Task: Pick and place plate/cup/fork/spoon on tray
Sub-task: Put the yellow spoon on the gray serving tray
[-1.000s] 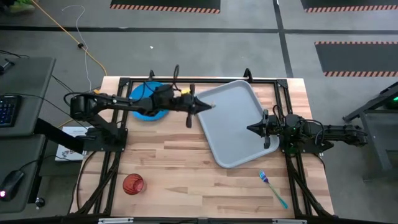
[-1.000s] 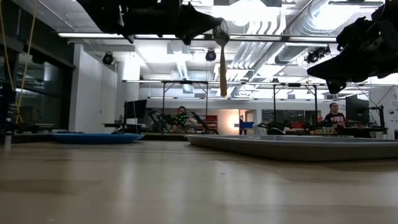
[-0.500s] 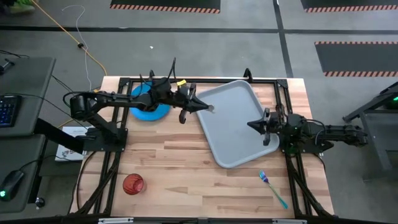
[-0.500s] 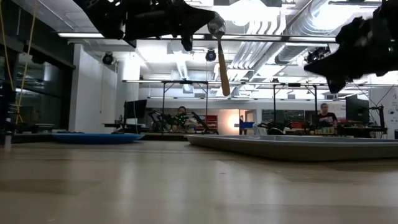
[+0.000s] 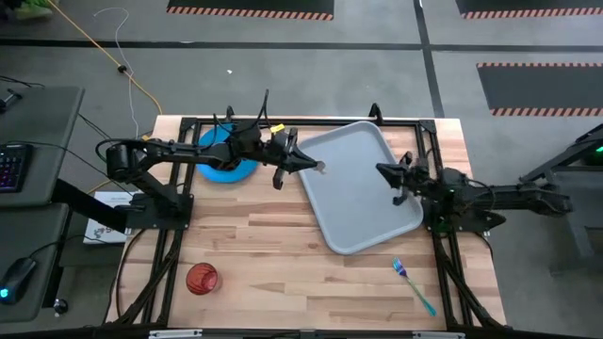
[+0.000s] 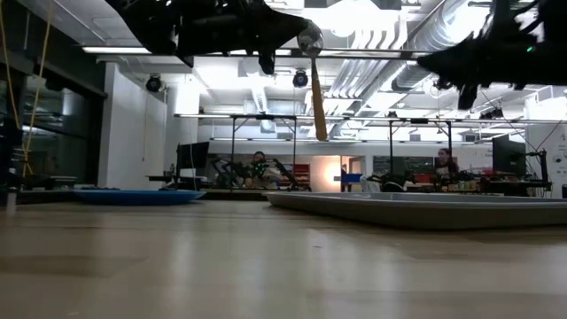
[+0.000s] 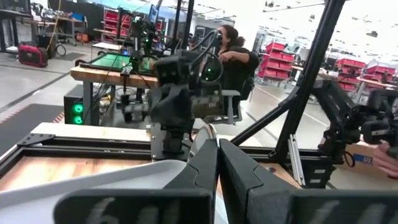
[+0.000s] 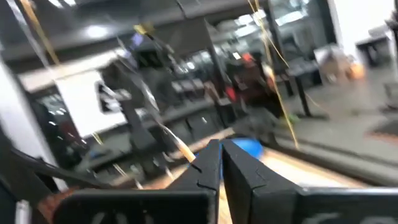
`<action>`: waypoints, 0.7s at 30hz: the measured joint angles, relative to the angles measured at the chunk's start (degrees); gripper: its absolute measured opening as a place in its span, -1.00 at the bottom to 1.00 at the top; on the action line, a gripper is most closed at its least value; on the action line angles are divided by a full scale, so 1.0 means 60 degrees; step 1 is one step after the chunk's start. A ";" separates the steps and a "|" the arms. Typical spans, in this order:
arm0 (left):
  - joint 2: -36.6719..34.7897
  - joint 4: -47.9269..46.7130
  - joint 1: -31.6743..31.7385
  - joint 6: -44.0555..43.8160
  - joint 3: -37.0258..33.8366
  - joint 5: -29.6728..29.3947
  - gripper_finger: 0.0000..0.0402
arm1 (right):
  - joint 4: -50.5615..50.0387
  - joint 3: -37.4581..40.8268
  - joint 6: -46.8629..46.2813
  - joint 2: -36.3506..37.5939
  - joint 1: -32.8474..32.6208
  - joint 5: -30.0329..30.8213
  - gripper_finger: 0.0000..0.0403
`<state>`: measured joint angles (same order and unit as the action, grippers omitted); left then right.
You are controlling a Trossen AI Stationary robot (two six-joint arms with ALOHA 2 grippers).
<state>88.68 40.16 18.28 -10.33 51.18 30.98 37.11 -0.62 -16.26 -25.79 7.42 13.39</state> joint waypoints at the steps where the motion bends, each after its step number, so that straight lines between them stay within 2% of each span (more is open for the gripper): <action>1: 0.0000 -0.0032 0.0000 0.0025 0.0000 -0.0004 -1.00 | 0.0176 -0.0005 -0.0085 -0.0457 0.0129 -0.0002 -0.91; 3: 0.0000 -0.0119 0.0003 0.0182 0.0000 -0.0017 -1.00 | 0.0179 -0.0183 -0.0249 -0.1344 0.0436 -0.0080 -0.78; 8: 0.0001 -0.0241 0.0015 0.0394 0.0000 -0.0043 -1.00 | 0.0209 -0.1005 -0.0403 -0.3366 0.1179 -0.1187 -0.33; 13: 0.0004 -0.0411 0.0011 0.0309 0.0000 -0.0069 -1.00 | 0.0213 -0.2351 0.0198 -0.5433 0.1608 -0.3037 0.09; 17: 0.0004 -0.0493 -0.0056 0.0159 0.0000 -0.0069 -1.00 | 0.0110 -0.3479 0.0913 -0.6852 0.1576 -0.3496 0.27; 21: 0.0007 -0.0498 -0.0171 0.0087 0.0000 -0.0066 -1.00 | -0.0297 -0.4372 0.1295 -0.8020 0.1407 -0.3629 0.31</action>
<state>88.73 37.17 17.26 -9.81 51.18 30.59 35.33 -26.86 -8.49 -73.90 15.86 -8.38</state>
